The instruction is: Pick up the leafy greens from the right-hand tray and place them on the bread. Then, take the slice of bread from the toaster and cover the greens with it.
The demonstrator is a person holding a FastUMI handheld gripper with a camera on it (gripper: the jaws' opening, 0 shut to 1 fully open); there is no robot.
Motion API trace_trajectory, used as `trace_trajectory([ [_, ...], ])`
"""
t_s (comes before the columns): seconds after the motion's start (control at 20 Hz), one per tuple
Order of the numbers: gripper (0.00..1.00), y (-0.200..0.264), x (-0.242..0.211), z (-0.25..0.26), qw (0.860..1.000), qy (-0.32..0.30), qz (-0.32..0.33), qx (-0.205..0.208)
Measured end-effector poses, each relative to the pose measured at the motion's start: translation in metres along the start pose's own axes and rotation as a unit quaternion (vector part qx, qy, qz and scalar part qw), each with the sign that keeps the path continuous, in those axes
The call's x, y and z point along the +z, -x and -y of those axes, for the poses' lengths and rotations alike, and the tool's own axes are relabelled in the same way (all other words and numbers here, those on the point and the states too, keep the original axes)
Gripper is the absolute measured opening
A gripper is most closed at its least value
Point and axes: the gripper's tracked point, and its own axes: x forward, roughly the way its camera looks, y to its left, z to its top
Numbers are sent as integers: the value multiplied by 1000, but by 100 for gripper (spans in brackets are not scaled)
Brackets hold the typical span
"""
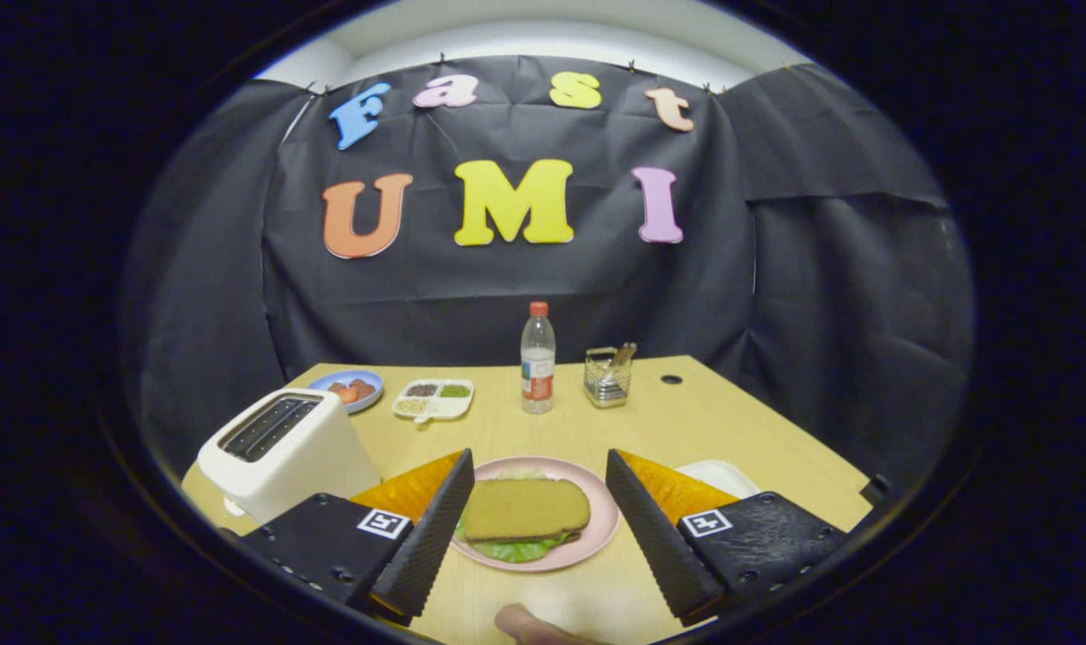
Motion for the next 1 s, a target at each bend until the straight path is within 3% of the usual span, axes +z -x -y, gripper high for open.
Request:
trace_trajectory([
  [0.2, 94, 40, 27, 1, 998, 15, 57, -9],
  [0.55, 93, 100, 40, -5, 984, 55, 164, 30],
  [0.85, 94, 123, 26, 7, 984, 11, 151, 93],
  [1.0, 93, 129, 33, 38, 984, -14, 156, 85],
])
